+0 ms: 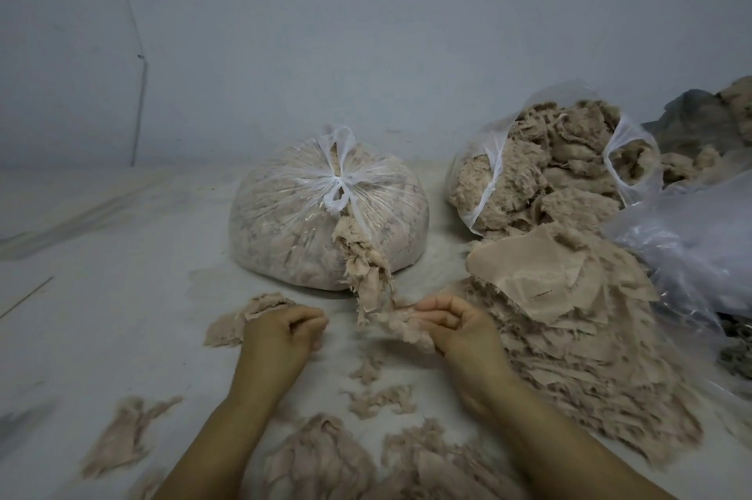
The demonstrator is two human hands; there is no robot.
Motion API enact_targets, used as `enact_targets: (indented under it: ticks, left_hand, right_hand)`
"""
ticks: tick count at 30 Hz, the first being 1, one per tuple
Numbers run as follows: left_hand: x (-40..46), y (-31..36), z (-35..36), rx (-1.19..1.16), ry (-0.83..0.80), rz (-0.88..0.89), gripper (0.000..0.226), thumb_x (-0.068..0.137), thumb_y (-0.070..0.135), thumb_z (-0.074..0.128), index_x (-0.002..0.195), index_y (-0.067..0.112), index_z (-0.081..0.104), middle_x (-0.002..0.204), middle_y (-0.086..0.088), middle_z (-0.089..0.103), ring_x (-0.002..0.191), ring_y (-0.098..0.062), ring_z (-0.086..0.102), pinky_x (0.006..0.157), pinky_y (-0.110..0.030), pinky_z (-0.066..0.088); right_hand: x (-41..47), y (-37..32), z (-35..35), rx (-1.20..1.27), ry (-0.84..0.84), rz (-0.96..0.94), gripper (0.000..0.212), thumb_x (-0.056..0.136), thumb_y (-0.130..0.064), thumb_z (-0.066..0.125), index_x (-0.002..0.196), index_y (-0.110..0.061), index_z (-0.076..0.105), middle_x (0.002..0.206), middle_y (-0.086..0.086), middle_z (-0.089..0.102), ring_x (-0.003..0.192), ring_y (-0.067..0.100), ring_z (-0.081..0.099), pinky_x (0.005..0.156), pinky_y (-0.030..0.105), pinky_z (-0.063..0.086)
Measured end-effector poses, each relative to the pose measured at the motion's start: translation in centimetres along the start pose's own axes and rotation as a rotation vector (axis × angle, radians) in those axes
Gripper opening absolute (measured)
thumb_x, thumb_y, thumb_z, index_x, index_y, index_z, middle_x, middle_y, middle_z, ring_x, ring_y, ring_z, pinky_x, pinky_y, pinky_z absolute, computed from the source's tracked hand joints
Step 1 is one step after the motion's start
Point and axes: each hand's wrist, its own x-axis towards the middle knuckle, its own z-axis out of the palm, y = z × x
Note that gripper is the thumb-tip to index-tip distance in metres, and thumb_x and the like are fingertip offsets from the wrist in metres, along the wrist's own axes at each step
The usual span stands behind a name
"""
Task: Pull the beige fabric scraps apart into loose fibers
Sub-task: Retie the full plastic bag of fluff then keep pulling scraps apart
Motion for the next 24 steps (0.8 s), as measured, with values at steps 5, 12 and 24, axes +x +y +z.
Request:
enact_targets:
  ticks: [5, 12, 24]
  left_hand:
    - [-1.1, 2.3, 1.0, -0.343, -0.311, -0.129, 0.026, 0.071, 0.052, 0.063, 0.085, 0.033, 0.072, 0.083, 0.008, 0.073, 0.078, -0.003, 0.067, 0.067, -0.015, 0.051]
    - [-1.3, 2.4, 1.6, -0.476, -0.274, -0.189, 0.012, 0.090, 0.011, 0.059, 0.101, 0.016, 0.062, 0.067, -0.006, 0.070, 0.059, -0.016, 0.065, 0.057, -0.023, 0.053]
    - [1.0, -0.2, 0.1, -0.406, 0.119, -0.267, 0.011, 0.087, 0.004, 0.062, 0.082, 0.013, 0.060, 0.046, -0.001, 0.057, 0.039, -0.011, 0.051, 0.037, -0.019, 0.040]
  right_hand:
    - [-0.7, -0.1, 0.5, -0.095, -0.111, -0.122, 0.031, 0.068, 0.010, 0.077, 0.090, -0.007, 0.063, 0.069, 0.004, 0.071, 0.068, 0.015, 0.069, 0.066, 0.023, 0.056]
    - [-0.4, 0.6, 0.6, 0.018, -0.078, -0.127, 0.023, 0.074, 0.007, 0.073, 0.089, -0.007, 0.063, 0.067, 0.004, 0.070, 0.063, 0.014, 0.065, 0.061, 0.022, 0.053]
    - [-0.7, 2.4, 0.7, -0.311, -0.278, 0.069, 0.026, 0.078, -0.002, 0.074, 0.100, -0.011, 0.064, 0.077, 0.003, 0.066, 0.066, 0.010, 0.061, 0.062, 0.021, 0.051]
